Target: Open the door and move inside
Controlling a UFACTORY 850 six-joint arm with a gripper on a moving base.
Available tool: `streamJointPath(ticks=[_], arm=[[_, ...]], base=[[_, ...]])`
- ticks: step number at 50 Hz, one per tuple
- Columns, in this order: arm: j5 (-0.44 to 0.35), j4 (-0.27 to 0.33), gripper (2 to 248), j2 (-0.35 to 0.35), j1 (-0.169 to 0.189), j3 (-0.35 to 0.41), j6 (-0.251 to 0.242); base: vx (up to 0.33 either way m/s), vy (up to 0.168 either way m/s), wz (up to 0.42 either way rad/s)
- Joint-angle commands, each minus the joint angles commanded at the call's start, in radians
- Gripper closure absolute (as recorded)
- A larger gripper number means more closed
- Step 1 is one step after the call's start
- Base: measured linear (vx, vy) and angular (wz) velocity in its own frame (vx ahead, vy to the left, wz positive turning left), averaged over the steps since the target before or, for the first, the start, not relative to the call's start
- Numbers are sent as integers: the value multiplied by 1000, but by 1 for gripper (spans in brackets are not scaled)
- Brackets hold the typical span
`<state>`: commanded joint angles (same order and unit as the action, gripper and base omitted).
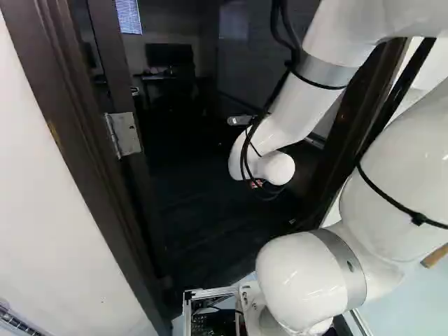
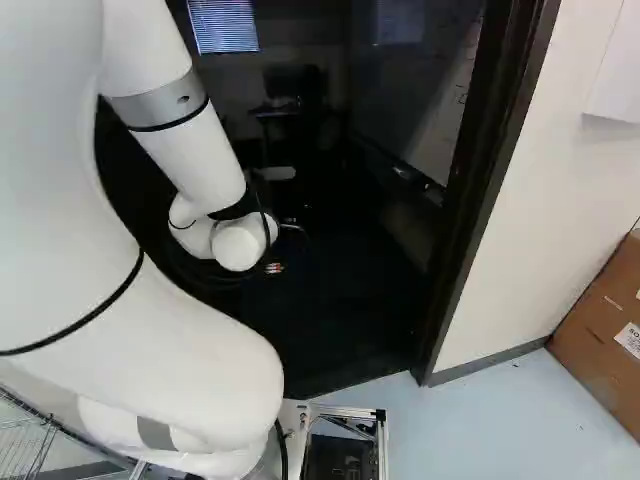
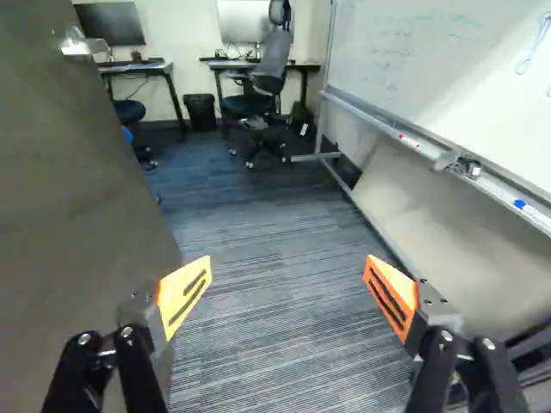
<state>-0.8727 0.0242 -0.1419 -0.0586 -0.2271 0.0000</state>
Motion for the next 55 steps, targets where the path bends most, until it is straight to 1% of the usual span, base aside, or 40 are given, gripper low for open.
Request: streamJointPath(ticks=[12, 27, 41, 55], arm=[[0, -11, 3, -60, 25, 61, 0], [0, -19, 3, -109, 46, 111, 0], [0, -23, 3, -133, 57, 135, 0], [0, -24, 3, -137, 59, 140, 0]], base=[[0, 0, 0], [0, 0, 0], [0, 0, 0], [0, 0, 0]])
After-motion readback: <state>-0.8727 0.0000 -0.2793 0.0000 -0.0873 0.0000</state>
